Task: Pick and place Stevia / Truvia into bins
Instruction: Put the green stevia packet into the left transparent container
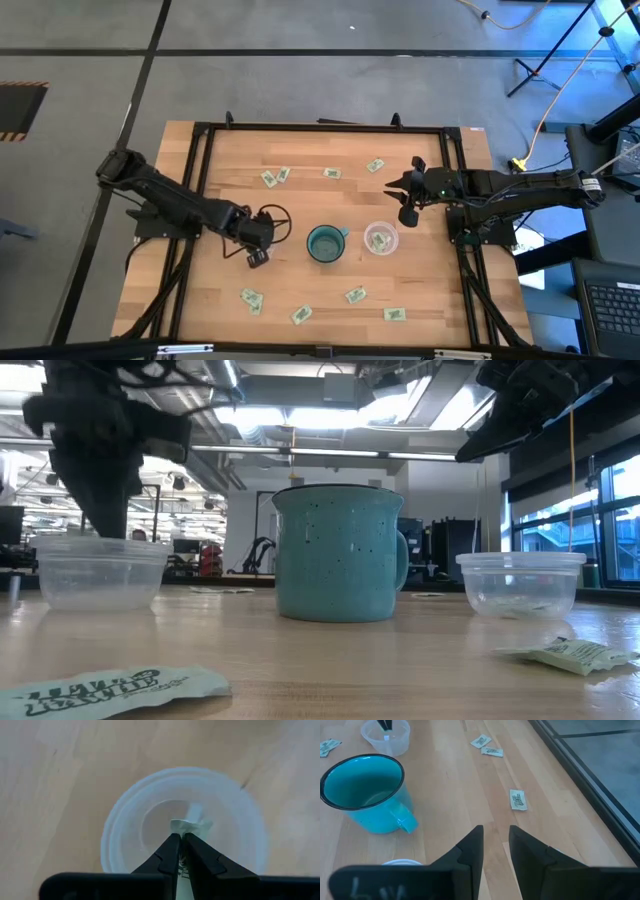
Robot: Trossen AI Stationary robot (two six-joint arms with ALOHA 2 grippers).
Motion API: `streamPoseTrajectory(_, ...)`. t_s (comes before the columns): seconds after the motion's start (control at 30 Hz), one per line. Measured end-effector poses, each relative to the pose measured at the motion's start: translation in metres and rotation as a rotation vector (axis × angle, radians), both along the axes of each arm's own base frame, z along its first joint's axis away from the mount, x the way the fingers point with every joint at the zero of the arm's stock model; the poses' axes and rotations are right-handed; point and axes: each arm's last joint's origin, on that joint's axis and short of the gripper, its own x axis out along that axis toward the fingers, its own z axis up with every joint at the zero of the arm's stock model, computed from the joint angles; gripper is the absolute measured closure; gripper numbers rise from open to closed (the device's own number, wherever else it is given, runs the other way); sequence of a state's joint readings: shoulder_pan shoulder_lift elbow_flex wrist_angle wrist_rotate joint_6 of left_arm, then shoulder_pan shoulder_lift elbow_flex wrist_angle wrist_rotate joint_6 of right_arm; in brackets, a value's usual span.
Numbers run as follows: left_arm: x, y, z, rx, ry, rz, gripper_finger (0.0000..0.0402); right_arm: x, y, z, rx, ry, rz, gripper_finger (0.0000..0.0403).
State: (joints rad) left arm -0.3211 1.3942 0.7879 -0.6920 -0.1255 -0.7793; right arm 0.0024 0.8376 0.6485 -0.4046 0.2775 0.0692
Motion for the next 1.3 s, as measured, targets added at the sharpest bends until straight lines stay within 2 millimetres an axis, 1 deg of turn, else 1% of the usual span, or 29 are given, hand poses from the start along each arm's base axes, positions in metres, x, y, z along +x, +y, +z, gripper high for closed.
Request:
streamPoseTrajectory(0.1,0.002,0.002,-0.004,-0.001,0.021,-0.001,0.0359,0.0,0.0,0.0,0.0,0.0,0.0,0.0306)
streamPoseTrajectory(0.23,0.002,0.003,-0.002,-0.01,0.011,0.004,0.034,0.0,0.0,0.0,0.001,0.0,0.0,0.0306)
streamPoseTrajectory(0.33,0.001,0.003,0.004,-0.023,-0.014,-0.005,0.0326,0.0,0.0,0.0,0.002,0.001,-0.001,0.0306)
streamPoseTrajectory(0.47,0.003,0.0,0.024,-0.06,-0.09,-0.045,0.0315,0.0,0.0,0.0,0.001,0.001,0.0,0.0306)
streamPoseTrajectory(0.6,0.007,-0.012,0.042,-0.108,-0.203,-0.139,0.0311,-0.001,0.0,-0.001,0.003,0.009,-0.002,0.0306)
streamPoseTrajectory(0.7,0.008,-0.027,0.048,-0.123,-0.288,-0.244,0.0311,-0.001,0.0,-0.001,0.004,0.018,-0.003,0.0306)
streamPoseTrajectory(0.77,0.007,-0.036,0.049,-0.095,-0.324,-0.337,0.031,-0.001,0.0,-0.002,0.005,0.018,-0.003,0.0306)
streamPoseTrajectory(0.83,0.005,-0.045,0.049,-0.046,-0.358,-0.425,0.0308,-0.001,0.0,-0.002,0.005,0.018,-0.003,0.0306)
streamPoseTrajectory(0.9,0.002,-0.052,0.047,-0.011,-0.356,-0.474,0.0305,-0.001,0.0,-0.001,0.006,0.016,-0.004,0.0306)
streamPoseTrajectory(1.17,-0.009,-0.081,0.034,0.0,-0.31,-0.592,0.0303,-0.001,0.0,-0.001,0.062,-0.004,-0.043,0.0306)
streamPoseTrajectory(1.3,-0.014,-0.096,0.022,0.005,-0.265,-0.633,0.0309,-0.001,0.0,-0.001,0.066,-0.006,-0.046,0.0306)
